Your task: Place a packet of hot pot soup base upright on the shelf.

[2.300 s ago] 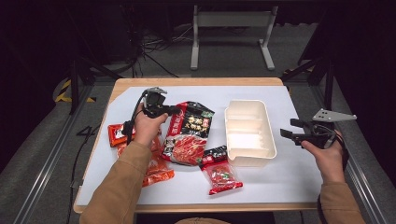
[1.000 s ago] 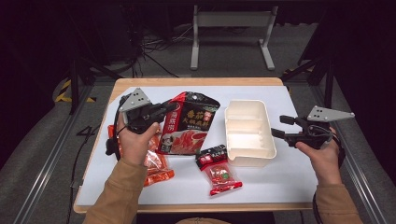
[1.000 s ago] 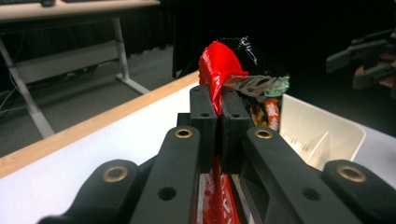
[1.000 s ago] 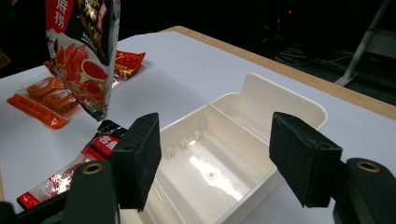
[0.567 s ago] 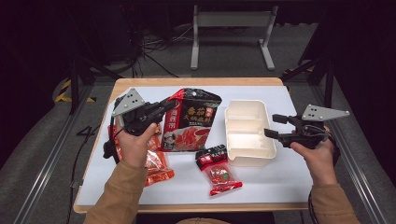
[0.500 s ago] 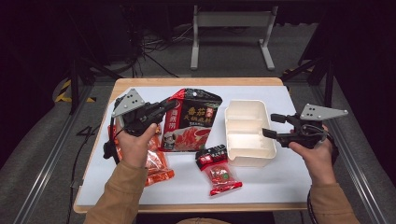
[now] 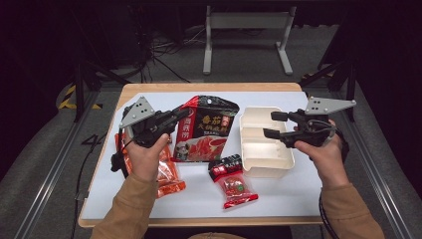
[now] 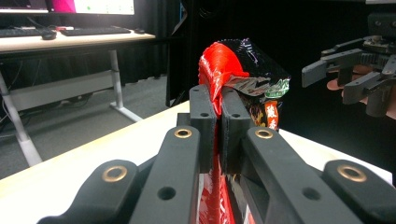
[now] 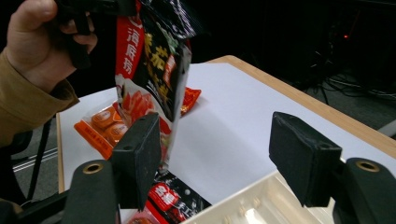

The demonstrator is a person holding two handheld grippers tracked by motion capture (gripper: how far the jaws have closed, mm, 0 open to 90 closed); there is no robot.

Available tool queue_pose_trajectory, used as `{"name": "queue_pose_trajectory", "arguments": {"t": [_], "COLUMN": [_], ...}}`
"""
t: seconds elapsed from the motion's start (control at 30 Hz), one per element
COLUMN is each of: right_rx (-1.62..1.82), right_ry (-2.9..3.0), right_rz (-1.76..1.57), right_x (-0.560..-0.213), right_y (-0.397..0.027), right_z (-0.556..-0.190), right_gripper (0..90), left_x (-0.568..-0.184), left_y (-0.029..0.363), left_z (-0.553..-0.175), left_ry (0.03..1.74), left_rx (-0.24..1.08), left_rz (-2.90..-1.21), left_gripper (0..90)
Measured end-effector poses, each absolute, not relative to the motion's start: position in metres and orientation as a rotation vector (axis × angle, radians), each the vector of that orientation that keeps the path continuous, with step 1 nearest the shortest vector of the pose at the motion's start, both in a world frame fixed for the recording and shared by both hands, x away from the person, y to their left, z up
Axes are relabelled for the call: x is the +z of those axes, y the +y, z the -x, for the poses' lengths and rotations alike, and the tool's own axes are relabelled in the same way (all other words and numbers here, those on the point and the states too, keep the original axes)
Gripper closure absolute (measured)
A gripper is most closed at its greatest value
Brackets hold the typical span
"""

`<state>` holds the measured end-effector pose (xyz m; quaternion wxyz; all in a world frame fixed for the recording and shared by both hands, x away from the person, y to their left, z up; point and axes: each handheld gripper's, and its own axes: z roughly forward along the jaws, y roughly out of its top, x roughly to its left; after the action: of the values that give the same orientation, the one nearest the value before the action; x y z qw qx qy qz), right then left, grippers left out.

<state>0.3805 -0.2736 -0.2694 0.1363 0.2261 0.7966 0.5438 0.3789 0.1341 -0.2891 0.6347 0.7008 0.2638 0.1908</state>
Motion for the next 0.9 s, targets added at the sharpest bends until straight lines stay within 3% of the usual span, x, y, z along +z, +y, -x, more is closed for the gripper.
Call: {"name": "queue_pose_trajectory", "arguments": {"t": [0.9], "right_rx": [1.523], "right_ry": [2.441], "right_rz": [-0.629], "right_x": [-0.264], "right_y": [-0.212], "right_z": [-0.412], "right_gripper": [33.5], "left_x": [-0.295], "left_y": [0.123], "left_z": [-0.376], "left_ry": [0.583], "left_rx": [0.394], "left_rz": [-1.586], "left_gripper": [86.1]}}
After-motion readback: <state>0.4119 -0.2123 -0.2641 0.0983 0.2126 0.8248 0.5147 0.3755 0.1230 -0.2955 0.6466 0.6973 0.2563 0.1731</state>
